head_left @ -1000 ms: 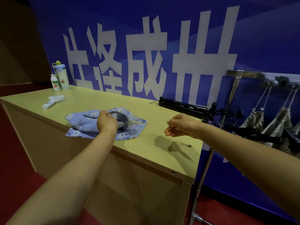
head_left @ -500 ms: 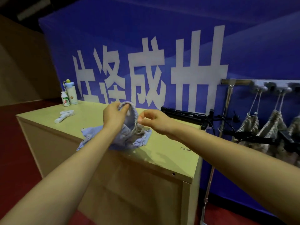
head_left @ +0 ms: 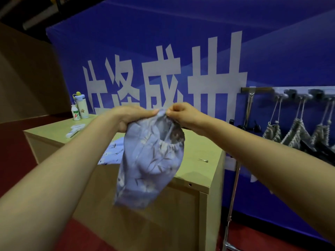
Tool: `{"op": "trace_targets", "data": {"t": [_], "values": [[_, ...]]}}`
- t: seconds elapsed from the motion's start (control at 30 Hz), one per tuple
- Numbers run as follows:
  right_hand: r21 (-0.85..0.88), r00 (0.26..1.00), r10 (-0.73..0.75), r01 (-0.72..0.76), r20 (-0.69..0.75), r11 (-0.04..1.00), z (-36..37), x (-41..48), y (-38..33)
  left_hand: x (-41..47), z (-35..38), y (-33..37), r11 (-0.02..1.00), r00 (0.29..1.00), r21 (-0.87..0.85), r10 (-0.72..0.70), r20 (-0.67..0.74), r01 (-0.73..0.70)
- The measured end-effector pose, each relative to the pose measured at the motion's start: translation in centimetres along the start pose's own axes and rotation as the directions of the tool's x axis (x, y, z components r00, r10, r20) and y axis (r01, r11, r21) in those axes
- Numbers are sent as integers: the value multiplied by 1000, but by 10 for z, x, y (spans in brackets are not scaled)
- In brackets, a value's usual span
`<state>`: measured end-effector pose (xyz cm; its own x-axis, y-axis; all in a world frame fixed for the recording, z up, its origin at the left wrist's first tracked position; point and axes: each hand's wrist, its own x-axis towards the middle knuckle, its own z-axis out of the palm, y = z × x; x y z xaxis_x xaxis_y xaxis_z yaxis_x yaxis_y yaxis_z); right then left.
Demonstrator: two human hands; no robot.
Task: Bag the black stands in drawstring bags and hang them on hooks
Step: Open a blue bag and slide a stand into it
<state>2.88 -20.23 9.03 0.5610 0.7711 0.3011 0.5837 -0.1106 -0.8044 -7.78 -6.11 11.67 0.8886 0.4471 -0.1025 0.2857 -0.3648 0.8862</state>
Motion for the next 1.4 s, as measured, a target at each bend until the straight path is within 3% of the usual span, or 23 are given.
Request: {"op": "trace_targets", "data": {"t": [0.07,0.17,0.37,0.5,0.6,0.7,0.8,0.87,1.0,1.07,1.23,1.4], "values": [[-112,995,66,-58,73,992,-5,-4,15,5,5,-15,998,999,44,-43,-1,43],[-253,989,94,-62,116,965,-3,-9,25,16,20,-32,998,988,-38,36,-151,-42],[-233,989,-143,148,39,961,-2,-16,12,29,39,-36,969,946,-116,182,-268,-220],[-206,981,-115,147,159,968,11,-18,15,30,44,-37,948,897,-84,258,-359,-306],[-200,978,-136,166,156,966,21,-15,21,31,46,-37,926,867,-37,337,-368,-376],[-332,966,-24,112,258,937,31,-6,38,31,43,-37,901,817,8,398,-417,-434],[-543,849,249,51,465,838,42,-3,56,35,39,-40,903,778,82,407,-479,-422],[-552,809,308,24,501,834,42,-2,60,38,38,-46,912,771,130,400,-496,-389],[-493,919,72,141,389,859,39,2,48,41,43,-56,923,807,81,370,-460,-377],[-529,937,8,191,350,827,45,6,44,43,48,-56,923,828,56,368,-423,-381],[-630,918,74,207,389,748,58,13,57,54,56,-57,923,831,6,348,-433,-384],[-620,914,68,214,399,755,60,19,73,66,58,-62,931,830,9,329,-450,-365]]}}
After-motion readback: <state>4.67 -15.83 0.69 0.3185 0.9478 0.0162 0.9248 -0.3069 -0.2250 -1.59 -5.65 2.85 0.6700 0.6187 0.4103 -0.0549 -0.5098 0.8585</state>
